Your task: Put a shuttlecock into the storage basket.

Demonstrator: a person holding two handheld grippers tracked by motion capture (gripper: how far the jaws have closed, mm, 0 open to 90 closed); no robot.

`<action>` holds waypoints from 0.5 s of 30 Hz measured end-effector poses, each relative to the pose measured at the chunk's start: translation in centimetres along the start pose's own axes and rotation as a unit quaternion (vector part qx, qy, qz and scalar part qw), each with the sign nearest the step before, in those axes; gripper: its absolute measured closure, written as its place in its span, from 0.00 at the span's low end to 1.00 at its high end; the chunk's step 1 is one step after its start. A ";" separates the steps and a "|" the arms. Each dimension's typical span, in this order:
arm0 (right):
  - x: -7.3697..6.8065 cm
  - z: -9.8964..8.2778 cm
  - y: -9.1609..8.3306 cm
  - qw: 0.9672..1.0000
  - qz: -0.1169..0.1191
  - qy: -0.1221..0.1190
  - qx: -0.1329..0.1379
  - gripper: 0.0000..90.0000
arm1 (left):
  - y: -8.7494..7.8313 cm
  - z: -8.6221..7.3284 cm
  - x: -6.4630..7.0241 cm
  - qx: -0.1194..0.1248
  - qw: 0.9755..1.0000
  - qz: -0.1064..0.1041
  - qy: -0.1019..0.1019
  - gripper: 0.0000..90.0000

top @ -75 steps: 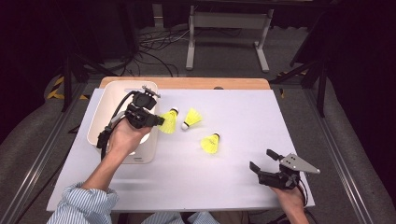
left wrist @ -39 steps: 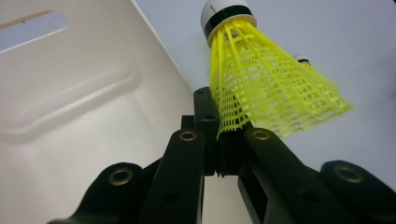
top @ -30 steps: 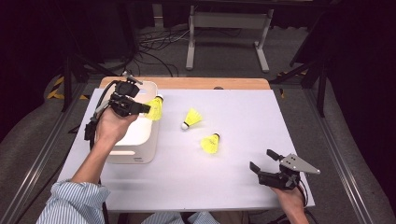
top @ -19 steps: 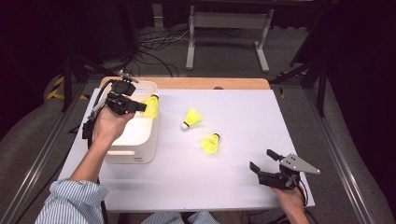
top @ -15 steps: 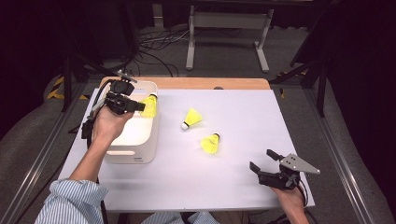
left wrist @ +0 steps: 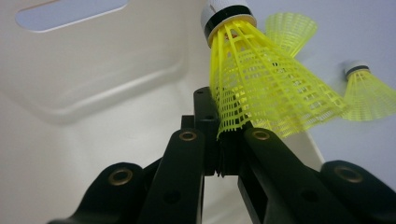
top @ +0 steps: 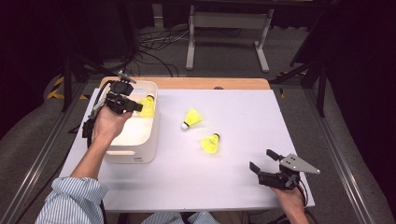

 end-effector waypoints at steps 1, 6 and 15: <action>0.0 0.0 0.0 1.000 0.000 0.000 0.000 0.16 | 0.2 0.0 -0.1 0.000 1.000 0.002 0.000 0.99; 0.0 0.0 0.0 1.000 0.000 0.000 0.000 0.16 | 1.0 -0.2 -0.6 -0.010 1.000 0.004 -0.002 0.99; 0.0 0.0 0.0 1.000 0.002 -0.001 -0.001 0.16 | 2.1 -0.3 -0.9 -0.027 1.000 0.012 -0.007 0.99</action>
Point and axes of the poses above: each handheld gripper's, and its own axes: y roughly forward along the jaws, z roughly out of its top, x roughly to its right, the point moved 3 cm from there along y, roughly forward along the jaws, and after that the axes turned 12 degrees about z, right-handed, at the moved point
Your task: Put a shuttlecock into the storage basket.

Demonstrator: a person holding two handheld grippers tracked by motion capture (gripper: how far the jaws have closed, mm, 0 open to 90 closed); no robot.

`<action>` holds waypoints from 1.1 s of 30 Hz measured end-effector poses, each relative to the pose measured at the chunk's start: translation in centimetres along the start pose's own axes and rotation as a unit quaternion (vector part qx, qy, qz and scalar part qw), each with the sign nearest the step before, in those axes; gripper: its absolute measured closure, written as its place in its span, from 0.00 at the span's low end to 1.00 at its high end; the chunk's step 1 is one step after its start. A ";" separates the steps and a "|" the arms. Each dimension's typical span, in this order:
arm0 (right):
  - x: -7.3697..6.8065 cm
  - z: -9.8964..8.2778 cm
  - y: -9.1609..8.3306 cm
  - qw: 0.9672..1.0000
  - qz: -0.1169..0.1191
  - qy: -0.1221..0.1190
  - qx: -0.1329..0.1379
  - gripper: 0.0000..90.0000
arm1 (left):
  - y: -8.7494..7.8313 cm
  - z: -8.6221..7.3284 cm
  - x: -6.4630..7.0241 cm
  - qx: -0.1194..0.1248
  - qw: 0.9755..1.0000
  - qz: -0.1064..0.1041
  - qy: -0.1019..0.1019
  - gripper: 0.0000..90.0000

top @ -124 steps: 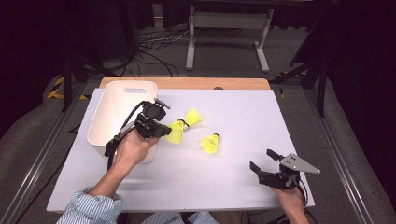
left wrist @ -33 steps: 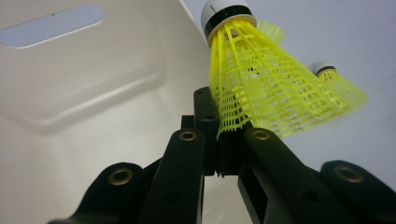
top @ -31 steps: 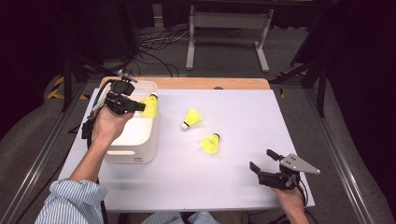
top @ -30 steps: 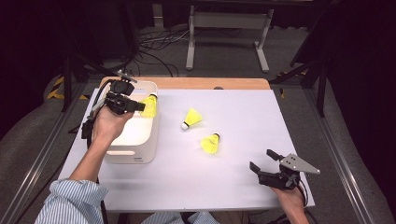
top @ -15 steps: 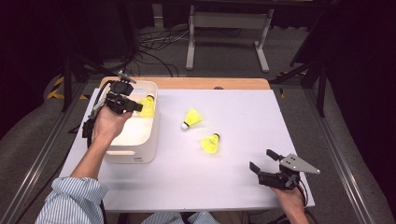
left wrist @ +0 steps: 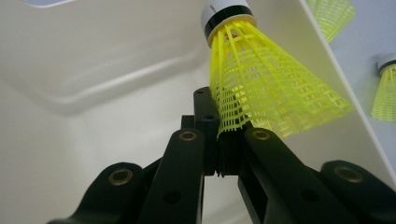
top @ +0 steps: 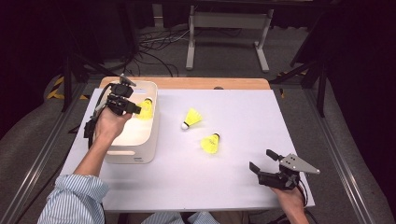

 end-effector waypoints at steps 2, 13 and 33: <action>0.0 0.0 0.0 1.000 0.001 0.000 0.000 0.16 | 0.2 0.0 0.0 -0.004 1.000 0.002 0.000 0.99; 0.0 0.0 0.0 1.000 0.001 0.001 0.000 0.16 | 1.4 0.3 0.4 -0.023 1.000 0.007 0.014 0.99; -0.1 0.0 0.1 1.000 0.003 -0.005 -0.003 0.16 | 3.4 0.0 -0.3 -0.051 0.999 0.015 0.002 0.98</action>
Point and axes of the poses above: each handheld gripper's, and its own axes: y roughly forward along the jaws, z roughly out of its top, x roughly to its right, the point moved 3 cm from there along y, roughly forward along the jaws, and after that the axes turned 12 degrees about z, right-handed, at the moved point
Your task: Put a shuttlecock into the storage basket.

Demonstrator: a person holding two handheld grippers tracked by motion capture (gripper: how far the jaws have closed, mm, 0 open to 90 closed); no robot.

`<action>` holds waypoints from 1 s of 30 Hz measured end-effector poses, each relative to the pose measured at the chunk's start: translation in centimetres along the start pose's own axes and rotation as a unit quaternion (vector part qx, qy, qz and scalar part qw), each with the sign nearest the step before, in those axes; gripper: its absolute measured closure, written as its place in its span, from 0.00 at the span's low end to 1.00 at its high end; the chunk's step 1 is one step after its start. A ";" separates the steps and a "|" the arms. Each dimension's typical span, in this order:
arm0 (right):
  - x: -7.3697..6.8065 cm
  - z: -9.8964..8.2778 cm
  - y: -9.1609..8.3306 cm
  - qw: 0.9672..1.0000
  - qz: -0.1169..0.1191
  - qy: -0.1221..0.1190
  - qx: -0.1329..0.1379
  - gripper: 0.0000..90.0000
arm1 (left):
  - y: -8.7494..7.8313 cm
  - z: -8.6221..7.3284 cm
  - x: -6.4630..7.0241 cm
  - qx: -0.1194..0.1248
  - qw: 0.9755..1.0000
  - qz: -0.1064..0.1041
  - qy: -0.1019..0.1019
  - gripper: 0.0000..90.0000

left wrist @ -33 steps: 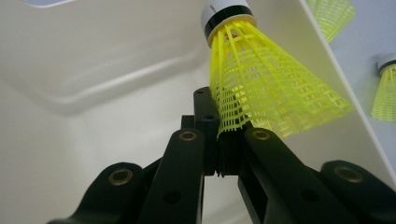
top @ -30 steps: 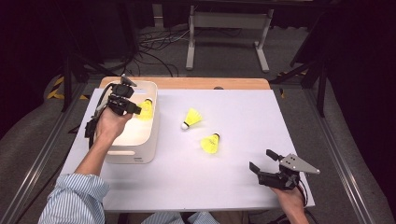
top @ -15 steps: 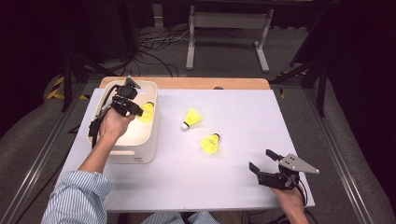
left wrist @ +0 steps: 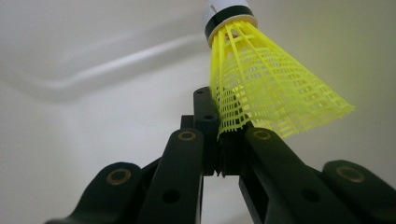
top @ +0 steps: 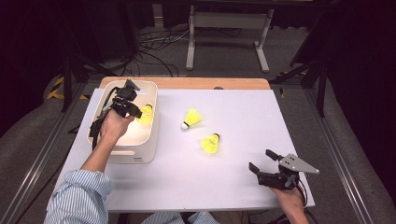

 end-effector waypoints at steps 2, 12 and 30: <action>0.0 0.0 0.0 1.000 0.000 0.000 0.000 0.16 | 0.0 0.0 0.0 -0.001 1.000 0.000 0.000 0.98; 0.0 0.0 0.0 1.000 0.001 0.000 -0.001 0.16 | 0.4 -0.1 -0.2 -0.007 1.000 0.003 0.002 0.98; 0.0 0.0 0.0 1.000 0.001 0.000 -0.001 0.16 | -0.4 -0.3 0.0 -0.003 1.000 -0.004 0.004 0.67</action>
Point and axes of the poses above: each handheld gripper's, and its own axes: y roughly forward along the jaws, z roughly out of its top, x roughly to its right, the point moved 3 cm from there along y, roughly forward along the jaws, and after that the axes turned 12 degrees about z, right-handed, at the moved point
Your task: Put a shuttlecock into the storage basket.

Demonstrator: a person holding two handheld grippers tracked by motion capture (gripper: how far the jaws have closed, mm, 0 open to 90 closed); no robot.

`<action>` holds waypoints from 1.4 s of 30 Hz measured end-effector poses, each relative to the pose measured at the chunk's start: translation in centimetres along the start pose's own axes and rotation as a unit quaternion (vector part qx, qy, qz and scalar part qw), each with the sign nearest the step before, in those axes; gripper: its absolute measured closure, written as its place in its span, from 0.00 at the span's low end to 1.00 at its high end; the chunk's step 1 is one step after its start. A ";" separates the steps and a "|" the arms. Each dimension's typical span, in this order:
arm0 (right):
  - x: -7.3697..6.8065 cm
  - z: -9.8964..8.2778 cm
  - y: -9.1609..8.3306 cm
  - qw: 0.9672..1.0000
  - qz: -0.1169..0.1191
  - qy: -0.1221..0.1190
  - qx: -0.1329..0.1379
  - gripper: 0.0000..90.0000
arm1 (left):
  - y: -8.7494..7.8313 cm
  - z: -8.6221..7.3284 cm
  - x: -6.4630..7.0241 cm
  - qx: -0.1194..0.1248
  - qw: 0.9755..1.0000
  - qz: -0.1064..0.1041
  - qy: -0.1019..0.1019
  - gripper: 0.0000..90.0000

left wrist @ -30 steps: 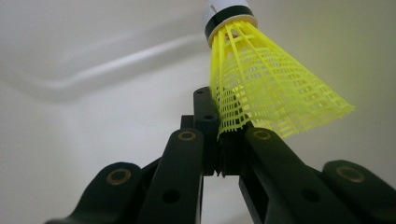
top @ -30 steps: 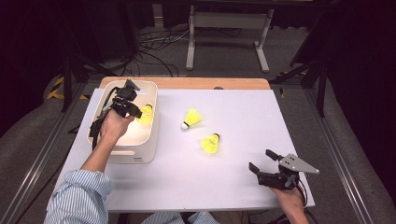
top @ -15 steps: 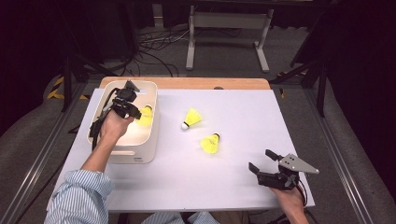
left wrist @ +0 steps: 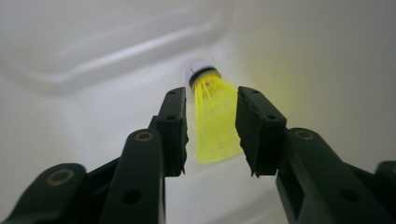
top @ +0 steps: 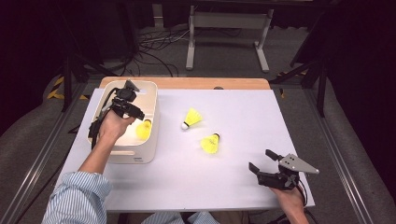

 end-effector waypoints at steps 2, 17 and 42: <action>0.0 0.0 0.0 1.000 0.000 0.000 -0.001 0.16 | -0.2 -0.1 0.0 0.001 1.000 -0.002 0.003 0.62; 0.0 0.0 0.0 1.000 -0.007 0.001 -0.002 0.16 | -2.3 -0.8 0.5 0.030 0.999 -0.010 0.001 0.49; 0.0 0.0 -0.2 1.000 -0.014 0.005 -0.001 0.16 | -4.8 -1.4 1.2 0.057 0.998 0.004 0.021 0.45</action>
Point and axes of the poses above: each handheld gripper's, and its own axes: y roughly forward along the jaws, z roughly out of its top, x roughly to its right, the point moved 3 cm from there along y, roughly forward along the jaws, and after that the axes turned 12 degrees about z, right-handed, at the moved point
